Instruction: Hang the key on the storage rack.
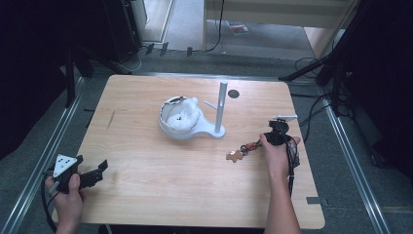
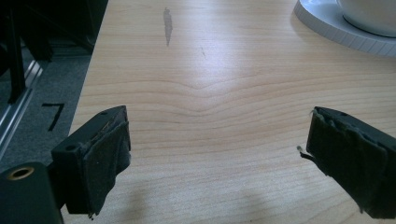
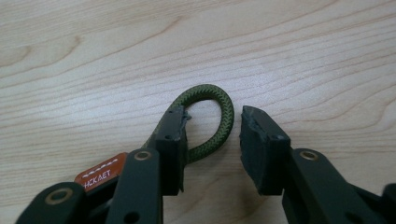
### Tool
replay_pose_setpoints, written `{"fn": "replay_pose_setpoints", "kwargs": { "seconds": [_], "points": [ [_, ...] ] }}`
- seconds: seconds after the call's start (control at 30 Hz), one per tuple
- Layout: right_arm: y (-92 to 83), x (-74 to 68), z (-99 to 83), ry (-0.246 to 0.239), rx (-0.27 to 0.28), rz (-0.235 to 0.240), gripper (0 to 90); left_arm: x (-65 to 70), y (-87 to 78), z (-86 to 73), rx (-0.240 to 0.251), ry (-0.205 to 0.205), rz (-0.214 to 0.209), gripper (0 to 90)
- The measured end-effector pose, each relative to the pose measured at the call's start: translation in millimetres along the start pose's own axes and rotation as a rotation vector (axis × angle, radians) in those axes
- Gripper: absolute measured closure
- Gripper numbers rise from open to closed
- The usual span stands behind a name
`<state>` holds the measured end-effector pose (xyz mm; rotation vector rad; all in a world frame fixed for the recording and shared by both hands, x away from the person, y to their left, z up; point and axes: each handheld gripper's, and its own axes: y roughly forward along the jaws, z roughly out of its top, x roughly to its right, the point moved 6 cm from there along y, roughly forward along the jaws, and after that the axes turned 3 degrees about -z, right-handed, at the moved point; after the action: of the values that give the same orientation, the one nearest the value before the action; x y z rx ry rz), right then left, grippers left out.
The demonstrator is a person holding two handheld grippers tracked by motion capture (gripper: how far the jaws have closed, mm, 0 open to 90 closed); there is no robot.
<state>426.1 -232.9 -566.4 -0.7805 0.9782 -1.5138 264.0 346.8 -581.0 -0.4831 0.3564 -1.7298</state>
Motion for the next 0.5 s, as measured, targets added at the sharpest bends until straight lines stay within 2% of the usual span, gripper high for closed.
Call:
{"fn": "replay_pose_setpoints", "kwargs": {
  "seconds": [0.1,0.17,0.2,0.43,0.5],
  "points": [
    [0.4,0.8,0.4,-0.005,0.003,-0.030,75.5,0.0,0.0,0.0,0.000,-0.001,0.000,7.0],
    [1.3,0.3,0.8,-0.019,0.019,-0.071,81.0,0.1,0.1,0.0,0.000,-0.001,0.001,7.0],
    [1.3,0.3,0.8,-0.019,0.019,-0.071,81.0,0.0,0.1,0.0,0.000,0.000,0.000,7.0],
    [1.8,-7.1,-0.4,-0.113,0.044,-0.143,87.3,-0.3,-0.1,0.2,0.007,-0.009,-0.002,7.0],
    [1.8,-7.3,-0.2,-0.115,0.046,-0.144,87.5,-0.4,-0.1,0.2,0.007,-0.010,-0.002,7.0]
  ]
}}
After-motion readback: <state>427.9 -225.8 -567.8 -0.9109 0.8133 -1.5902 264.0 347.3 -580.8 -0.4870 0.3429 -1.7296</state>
